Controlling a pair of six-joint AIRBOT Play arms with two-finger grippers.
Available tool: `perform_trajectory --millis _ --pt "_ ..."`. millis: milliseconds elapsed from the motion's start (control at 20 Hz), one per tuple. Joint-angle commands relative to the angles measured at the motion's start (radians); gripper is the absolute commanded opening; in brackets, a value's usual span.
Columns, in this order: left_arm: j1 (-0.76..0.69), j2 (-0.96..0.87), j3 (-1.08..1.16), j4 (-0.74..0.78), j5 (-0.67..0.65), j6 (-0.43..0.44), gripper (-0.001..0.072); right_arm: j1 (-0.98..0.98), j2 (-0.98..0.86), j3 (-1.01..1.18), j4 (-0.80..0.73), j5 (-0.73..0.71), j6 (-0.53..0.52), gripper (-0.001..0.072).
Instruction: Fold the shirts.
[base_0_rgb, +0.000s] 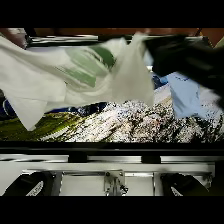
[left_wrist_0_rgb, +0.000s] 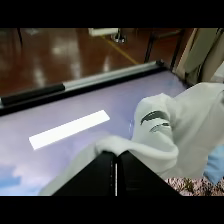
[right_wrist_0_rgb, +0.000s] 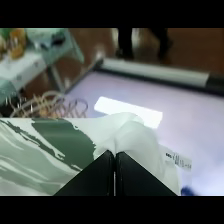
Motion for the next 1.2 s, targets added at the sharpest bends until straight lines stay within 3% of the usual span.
perform_trajectory --millis 0,200,450,650,850,1000,1150 --pt "-0.009 0.019 0.104 0.129 -0.042 -0.042 0.0031 -0.01 0.101 0.168 -0.102 -0.014 -0.021 0.0056" --pt "-0.009 0.018 0.097 0.364 -0.228 -0.103 0.0032 -0.01 0.156 0.221 -0.248 -0.265 0.052 0.0056" --pt "-0.009 0.022 -0.03 0.374 -0.487 -0.114 0.0032 -0.01 0.154 0.208 -0.336 -0.724 0.073 0.0057" --pt "-0.011 0.104 -0.227 0.369 -0.422 -0.136 0.0031 -0.01 0.155 0.132 -0.38 -0.911 0.076 0.0057" --pt "-0.011 0.132 -0.361 0.37 -0.346 -0.163 0.0031 -0.01 0.154 -0.033 -0.389 -0.897 0.1 0.0057" --pt "-0.011 0.071 -0.45 0.389 -0.114 -0.156 0.0031 -0.01 0.128 -0.199 -0.504 -0.713 0.127 0.0057" --pt "-0.01 -0.098 -0.459 0.428 0.029 -0.113 0.0032 -0.01 0.012 -0.248 -0.698 -0.552 0.217 0.0057"
